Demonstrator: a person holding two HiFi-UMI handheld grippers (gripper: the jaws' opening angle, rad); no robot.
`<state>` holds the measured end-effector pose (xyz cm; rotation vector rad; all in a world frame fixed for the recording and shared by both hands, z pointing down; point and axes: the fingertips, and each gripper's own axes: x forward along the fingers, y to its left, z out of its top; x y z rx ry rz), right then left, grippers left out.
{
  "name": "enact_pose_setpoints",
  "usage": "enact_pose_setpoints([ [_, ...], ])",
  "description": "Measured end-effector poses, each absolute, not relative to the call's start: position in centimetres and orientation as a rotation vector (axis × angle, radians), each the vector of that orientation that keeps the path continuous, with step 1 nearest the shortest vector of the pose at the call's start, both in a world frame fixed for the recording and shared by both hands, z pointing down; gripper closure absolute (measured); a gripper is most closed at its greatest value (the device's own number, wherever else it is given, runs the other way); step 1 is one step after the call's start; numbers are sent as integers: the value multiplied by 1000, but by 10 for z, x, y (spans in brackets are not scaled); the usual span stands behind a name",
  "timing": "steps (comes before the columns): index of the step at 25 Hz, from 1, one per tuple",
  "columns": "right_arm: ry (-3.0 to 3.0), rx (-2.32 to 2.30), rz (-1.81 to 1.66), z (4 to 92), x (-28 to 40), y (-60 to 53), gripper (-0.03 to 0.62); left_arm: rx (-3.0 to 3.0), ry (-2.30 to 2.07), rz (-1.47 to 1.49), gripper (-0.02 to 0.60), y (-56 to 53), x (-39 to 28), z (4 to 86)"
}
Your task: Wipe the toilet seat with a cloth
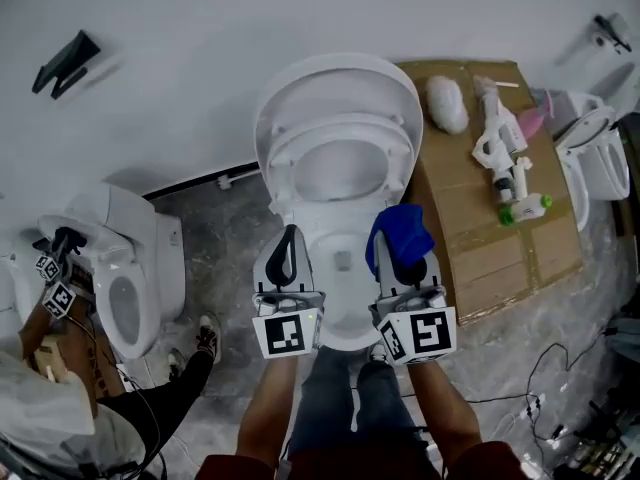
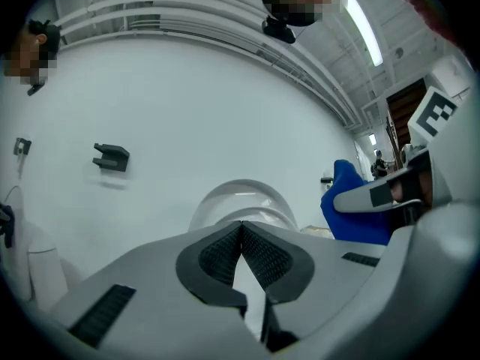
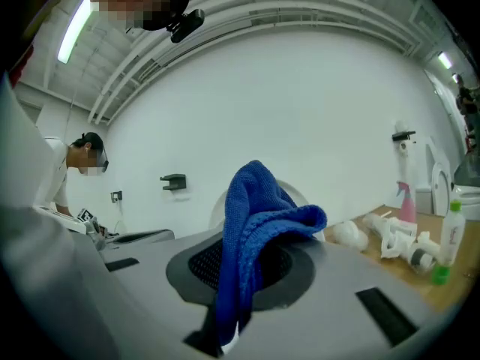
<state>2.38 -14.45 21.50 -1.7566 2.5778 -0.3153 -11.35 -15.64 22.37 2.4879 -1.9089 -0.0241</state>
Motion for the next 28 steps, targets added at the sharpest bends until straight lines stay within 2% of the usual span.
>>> enact_pose_setpoints([
  [6, 2527, -1794, -241, 160, 44, -129, 536, 2537, -1877, -23, 566, -133, -94, 172],
  [8, 2516, -1805, -244, 151, 51, -125, 536, 2582, -1861, 88, 565, -138, -86, 167],
  [11, 2511, -1808, -245, 140, 60, -119, 536, 2669, -1788, 388, 547, -156, -70, 171],
  [13, 2509, -1810, -246, 135, 66, -113, 536, 2726, -1697, 618, 437, -170, -58, 175],
  [15, 2515, -1813, -238, 131, 70, -107, 536, 2784, -1615, 870, 407, -188, -47, 178],
  [21, 2526, -1846, -234, 127, 86, -86, 536, 2892, -1323, 1631, 369, -253, -23, 197],
  [28, 2510, -1906, -287, 145, 109, -64, 536, 2802, -1085, 2017, 360, -315, -17, 220],
])
